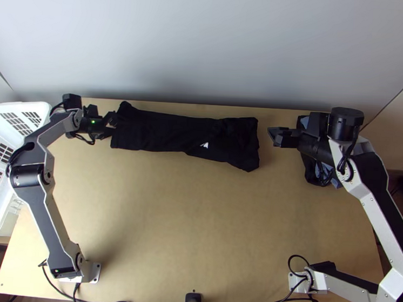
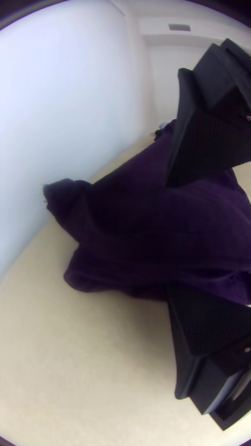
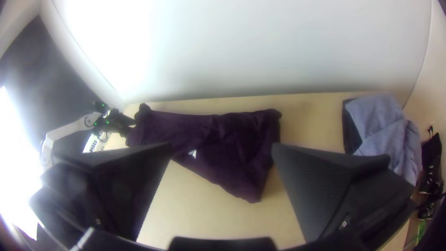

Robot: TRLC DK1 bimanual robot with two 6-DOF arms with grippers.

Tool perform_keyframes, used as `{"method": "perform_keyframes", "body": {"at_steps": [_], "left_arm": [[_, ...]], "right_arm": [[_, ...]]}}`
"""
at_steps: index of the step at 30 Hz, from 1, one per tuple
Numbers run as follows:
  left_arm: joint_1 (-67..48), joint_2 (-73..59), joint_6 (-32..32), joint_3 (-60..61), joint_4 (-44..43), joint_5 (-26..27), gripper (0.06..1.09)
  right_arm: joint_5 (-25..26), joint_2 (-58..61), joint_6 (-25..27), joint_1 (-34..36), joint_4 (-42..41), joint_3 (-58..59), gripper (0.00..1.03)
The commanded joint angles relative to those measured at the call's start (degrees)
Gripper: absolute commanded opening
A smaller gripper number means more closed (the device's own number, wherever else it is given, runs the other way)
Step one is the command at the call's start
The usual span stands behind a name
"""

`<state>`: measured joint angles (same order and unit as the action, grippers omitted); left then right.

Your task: Fold the t-shirt

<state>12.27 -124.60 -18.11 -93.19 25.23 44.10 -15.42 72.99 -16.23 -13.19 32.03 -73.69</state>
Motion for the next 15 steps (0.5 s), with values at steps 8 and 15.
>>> {"method": "perform_keyframes", "body": {"at_steps": [8,15], "left_arm": [[-0.8,-5.6,1.8,-8.3,8.3,1.1,0.09],[5.7,-3.8,6.0,-5.9,11.9,0.9,0.09]], "right_arm": [[-0.1,-0.6,-1.9,1.3,1.5,-0.8,0.99],[-0.1,-2.2,-2.4,1.4,2.1,-0.1,0.99]]}}
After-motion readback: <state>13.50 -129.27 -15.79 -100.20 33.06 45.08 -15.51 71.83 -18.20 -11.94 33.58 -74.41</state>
